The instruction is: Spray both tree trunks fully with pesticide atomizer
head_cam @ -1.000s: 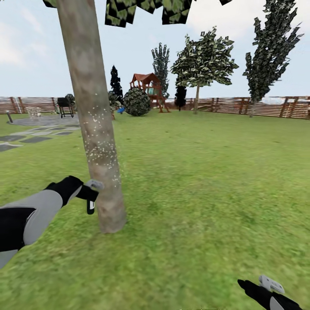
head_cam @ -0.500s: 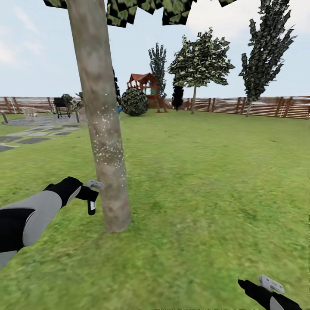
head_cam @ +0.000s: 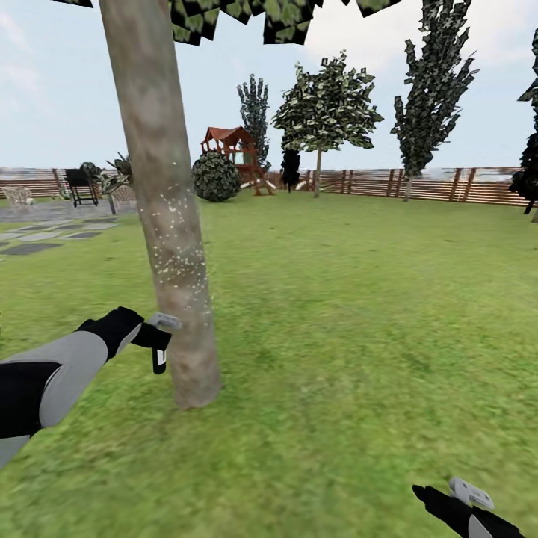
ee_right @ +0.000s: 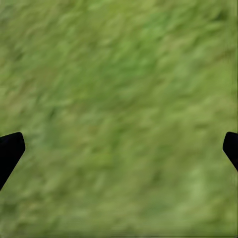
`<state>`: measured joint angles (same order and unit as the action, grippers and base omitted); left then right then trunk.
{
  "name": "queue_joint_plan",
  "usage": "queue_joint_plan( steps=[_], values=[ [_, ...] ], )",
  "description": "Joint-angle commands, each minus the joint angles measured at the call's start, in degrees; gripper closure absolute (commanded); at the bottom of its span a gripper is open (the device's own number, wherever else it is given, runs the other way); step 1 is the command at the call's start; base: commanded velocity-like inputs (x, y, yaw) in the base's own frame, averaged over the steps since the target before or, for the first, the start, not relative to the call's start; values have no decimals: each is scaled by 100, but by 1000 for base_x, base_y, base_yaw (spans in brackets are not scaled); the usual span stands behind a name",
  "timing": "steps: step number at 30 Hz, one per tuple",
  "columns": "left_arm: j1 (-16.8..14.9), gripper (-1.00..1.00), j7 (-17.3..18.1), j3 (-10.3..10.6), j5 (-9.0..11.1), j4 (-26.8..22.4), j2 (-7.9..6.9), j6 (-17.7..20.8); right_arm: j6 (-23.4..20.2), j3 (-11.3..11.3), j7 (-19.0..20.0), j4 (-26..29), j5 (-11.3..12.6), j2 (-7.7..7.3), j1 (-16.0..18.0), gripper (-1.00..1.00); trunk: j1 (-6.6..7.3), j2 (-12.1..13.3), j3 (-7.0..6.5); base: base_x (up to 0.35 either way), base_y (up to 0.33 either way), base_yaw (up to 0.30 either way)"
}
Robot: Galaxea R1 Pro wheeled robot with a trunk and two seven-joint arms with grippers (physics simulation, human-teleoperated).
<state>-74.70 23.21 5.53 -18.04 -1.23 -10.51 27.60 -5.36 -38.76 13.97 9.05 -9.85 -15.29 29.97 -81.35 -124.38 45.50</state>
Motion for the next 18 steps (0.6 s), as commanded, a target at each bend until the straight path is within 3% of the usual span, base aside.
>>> queue_joint_plan(
  steps=[1,12,18],
  values=[
    [0,100,-1,0,-1,0,-2,-1,0,0,2,0,0,0,0,-100,0,0,0,0,291,-7],
    [1,100,-1,0,2,0,-4,-1,-1,0,18,0,0,0,0,-100,0,0,0,-2,313,-226],
    [0,100,-1,0,2,0,-4,-1,0,0,18,0,0,0,0,-100,0,0,0,-199,277,-36]
  ],
)
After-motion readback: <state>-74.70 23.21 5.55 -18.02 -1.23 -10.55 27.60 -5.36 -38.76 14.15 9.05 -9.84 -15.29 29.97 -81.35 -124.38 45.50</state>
